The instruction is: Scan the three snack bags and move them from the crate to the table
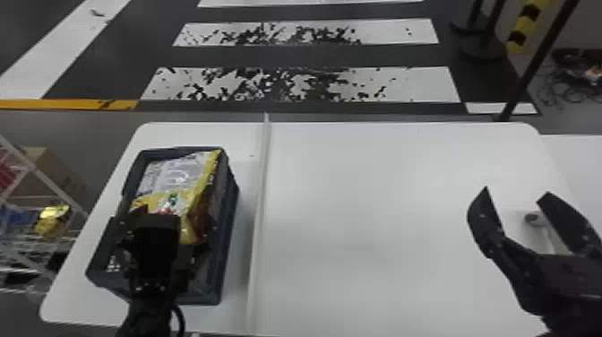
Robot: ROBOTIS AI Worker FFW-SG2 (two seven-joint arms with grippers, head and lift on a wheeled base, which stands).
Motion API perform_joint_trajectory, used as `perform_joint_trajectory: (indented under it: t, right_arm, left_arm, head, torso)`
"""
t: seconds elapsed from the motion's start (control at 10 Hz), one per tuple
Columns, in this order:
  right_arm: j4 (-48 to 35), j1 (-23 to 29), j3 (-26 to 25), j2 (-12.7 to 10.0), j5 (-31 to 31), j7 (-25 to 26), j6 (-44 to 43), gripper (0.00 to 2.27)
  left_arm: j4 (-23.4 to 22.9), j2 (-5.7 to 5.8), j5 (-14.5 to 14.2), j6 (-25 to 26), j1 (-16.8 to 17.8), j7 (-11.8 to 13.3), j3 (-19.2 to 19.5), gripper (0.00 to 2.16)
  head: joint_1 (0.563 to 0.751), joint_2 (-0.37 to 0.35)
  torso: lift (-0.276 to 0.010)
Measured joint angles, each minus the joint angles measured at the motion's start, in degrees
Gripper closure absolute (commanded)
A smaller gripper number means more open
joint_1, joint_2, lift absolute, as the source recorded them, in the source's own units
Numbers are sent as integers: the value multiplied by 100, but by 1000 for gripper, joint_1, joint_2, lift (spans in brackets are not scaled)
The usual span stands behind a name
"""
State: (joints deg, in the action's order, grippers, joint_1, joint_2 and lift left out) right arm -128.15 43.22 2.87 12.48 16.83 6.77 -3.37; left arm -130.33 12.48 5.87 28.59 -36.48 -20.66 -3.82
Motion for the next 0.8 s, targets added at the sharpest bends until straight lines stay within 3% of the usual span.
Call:
perform_joint_trajectory:
  t: [0.3, 0.4, 0.5, 0.8]
  right_arm:
    - [46, -40, -6, 0, 47, 0, -1, 124]
    - [48, -44, -6, 0, 48, 0, -1, 124]
    - [51, -49, -10, 0, 54, 0, -1, 124]
    - [64, -58, -37, -1, 119, 0, -13, 124]
  left_arm:
    - [176, 0, 2, -14, 74, -32, 39, 373]
    - [181, 0, -5, -15, 91, -26, 39, 977]
    - [187, -5, -10, -31, 93, -39, 36, 1905]
    - [133, -34, -50, -221, 25, -70, 22, 2091]
  head:
    - [695, 120]
    - [695, 120]
    - [695, 119]
    - [695, 108]
  torso:
    - [-62]
    - [-62]
    - [-62]
    - [-62]
